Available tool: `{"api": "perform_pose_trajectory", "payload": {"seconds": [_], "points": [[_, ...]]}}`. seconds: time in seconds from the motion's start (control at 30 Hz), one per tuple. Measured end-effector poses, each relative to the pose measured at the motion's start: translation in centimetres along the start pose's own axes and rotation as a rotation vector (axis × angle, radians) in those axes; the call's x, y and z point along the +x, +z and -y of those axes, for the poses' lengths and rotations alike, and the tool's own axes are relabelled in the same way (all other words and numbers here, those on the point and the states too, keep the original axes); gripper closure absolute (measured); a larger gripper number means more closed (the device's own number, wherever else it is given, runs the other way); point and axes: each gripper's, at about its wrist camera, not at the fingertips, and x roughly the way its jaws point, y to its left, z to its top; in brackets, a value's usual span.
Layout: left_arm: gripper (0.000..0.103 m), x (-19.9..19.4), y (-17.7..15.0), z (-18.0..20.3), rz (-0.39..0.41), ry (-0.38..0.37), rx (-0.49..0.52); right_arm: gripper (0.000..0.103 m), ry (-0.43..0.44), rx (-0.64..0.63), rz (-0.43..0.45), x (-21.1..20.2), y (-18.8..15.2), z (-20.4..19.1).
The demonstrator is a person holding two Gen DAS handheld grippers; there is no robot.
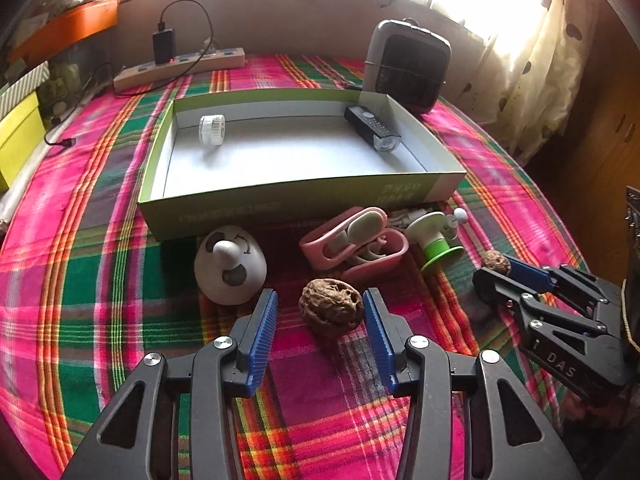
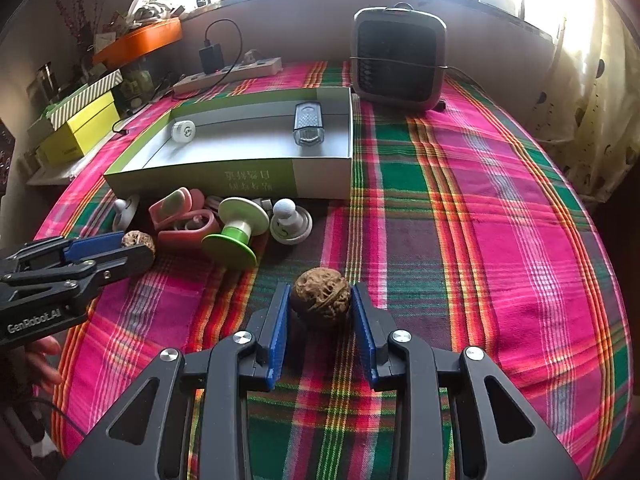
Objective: Organize objects
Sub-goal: 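Grasp one walnut with the left tool while the right tool grasps the other walnut, then carry the walnut in the left tool while the right tool carries its walnut into the box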
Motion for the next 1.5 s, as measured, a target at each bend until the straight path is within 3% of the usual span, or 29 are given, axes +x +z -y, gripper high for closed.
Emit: {"api": "perform_pose_trajectory", "payload": {"seconds": [0.5,0.77,1.5], "points": [[0.061,0.57,0.29,0.51,0.01,0.044,0.033,0.071,-0.005,-0.005,-0.001,0.06,-0.03,-0.11],[0.074,0.59,0.21,0.39,0.012,0.06,0.035,0.071,-0.004,-0.004,-0.001,0.08,-0.02,-0.09],[0.074,0.47,0.14,0.39,0.014,0.064,0.039,0.071,-0.002,-0.004,0.0,0.1,-0.06,-0.03]]}}
